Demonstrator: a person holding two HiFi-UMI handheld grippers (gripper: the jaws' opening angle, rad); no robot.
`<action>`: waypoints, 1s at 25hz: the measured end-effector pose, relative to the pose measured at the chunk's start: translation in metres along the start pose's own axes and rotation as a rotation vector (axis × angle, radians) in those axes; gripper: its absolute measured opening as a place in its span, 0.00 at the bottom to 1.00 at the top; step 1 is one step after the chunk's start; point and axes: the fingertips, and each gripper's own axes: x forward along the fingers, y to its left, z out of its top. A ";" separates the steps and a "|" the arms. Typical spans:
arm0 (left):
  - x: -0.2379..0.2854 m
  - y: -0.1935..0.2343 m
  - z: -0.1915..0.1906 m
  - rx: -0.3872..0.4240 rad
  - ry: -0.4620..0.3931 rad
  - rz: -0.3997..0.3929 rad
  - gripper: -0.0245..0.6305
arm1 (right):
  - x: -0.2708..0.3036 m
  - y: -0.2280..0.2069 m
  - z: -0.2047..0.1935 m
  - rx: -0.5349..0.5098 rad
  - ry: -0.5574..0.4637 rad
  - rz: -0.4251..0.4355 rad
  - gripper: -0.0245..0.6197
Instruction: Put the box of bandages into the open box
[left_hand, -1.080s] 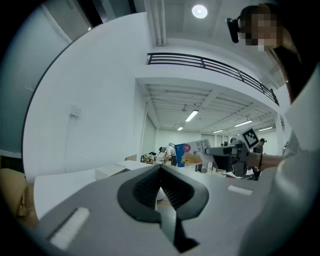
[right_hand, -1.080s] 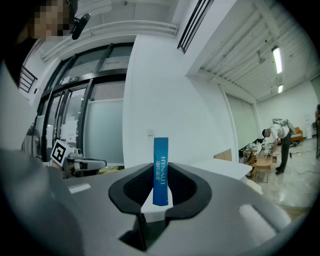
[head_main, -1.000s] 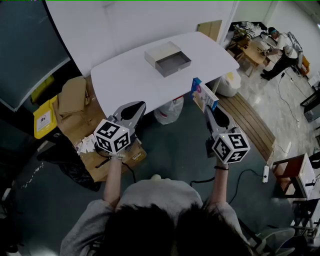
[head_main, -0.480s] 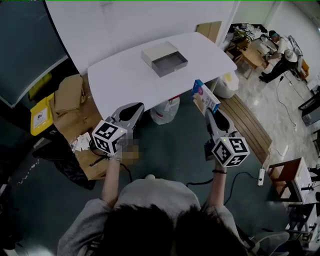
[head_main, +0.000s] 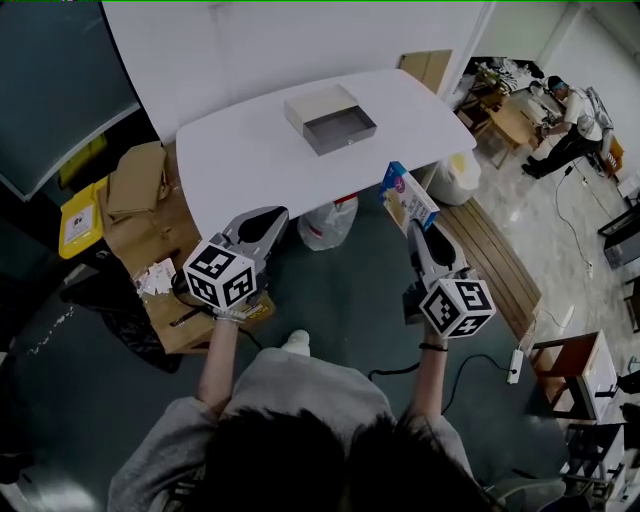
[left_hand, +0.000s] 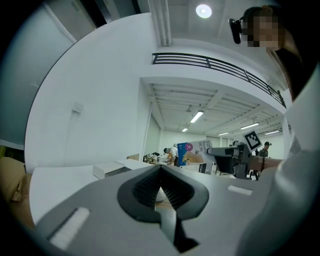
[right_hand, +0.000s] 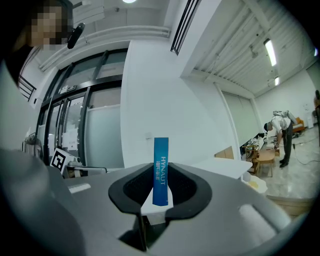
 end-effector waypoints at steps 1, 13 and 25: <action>0.003 0.002 -0.001 -0.002 0.002 0.002 0.03 | 0.003 -0.002 -0.002 0.004 0.003 0.002 0.18; 0.065 0.048 -0.001 -0.023 -0.001 -0.017 0.03 | 0.072 -0.034 -0.002 0.014 0.010 0.003 0.18; 0.125 0.090 -0.002 -0.044 0.016 -0.061 0.03 | 0.136 -0.060 -0.006 0.038 0.024 -0.010 0.18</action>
